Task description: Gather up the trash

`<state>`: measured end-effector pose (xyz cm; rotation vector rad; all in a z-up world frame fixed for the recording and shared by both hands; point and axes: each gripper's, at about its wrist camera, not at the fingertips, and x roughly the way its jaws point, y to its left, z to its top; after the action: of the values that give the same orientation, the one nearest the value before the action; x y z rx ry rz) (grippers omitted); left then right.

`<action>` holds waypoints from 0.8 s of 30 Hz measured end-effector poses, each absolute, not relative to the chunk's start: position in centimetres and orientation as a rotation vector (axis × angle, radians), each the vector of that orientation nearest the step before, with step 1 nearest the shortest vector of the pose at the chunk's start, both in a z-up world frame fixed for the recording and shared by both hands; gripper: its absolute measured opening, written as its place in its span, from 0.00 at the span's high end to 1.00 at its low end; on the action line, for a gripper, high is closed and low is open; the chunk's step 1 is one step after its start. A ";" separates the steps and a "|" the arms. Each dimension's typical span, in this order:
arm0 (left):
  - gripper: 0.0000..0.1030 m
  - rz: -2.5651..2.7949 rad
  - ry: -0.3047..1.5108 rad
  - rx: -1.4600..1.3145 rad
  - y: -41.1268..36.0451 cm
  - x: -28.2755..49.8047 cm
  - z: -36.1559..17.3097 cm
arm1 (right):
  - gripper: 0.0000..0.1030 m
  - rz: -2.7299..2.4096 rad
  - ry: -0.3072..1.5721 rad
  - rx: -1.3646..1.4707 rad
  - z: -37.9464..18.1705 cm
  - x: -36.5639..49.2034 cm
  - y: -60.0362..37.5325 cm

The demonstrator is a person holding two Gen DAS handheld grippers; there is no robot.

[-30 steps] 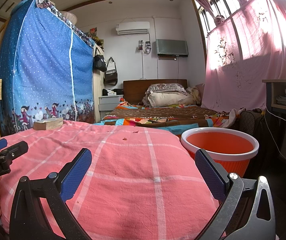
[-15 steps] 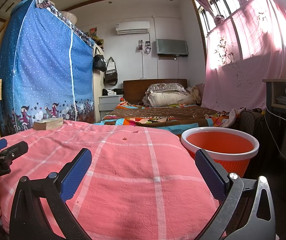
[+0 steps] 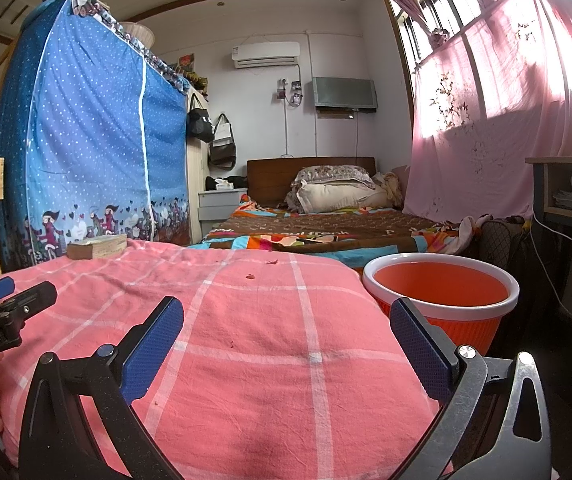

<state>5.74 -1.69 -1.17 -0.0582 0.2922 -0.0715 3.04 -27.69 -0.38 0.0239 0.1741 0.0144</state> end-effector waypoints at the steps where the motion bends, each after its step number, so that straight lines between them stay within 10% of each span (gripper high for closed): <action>1: 0.00 -0.071 0.291 -0.059 -1.7 5.7 -1.2 | 0.00 0.015 0.173 0.024 -0.3 3.1 -27.7; 24: 0.00 -0.071 0.292 -0.058 -1.7 5.8 -1.2 | 0.00 0.014 0.176 0.031 -0.8 2.8 -27.4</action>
<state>5.78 -1.69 -1.19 -0.0583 0.2922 -0.0711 2.78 -27.36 -0.78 0.0306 0.1762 0.0143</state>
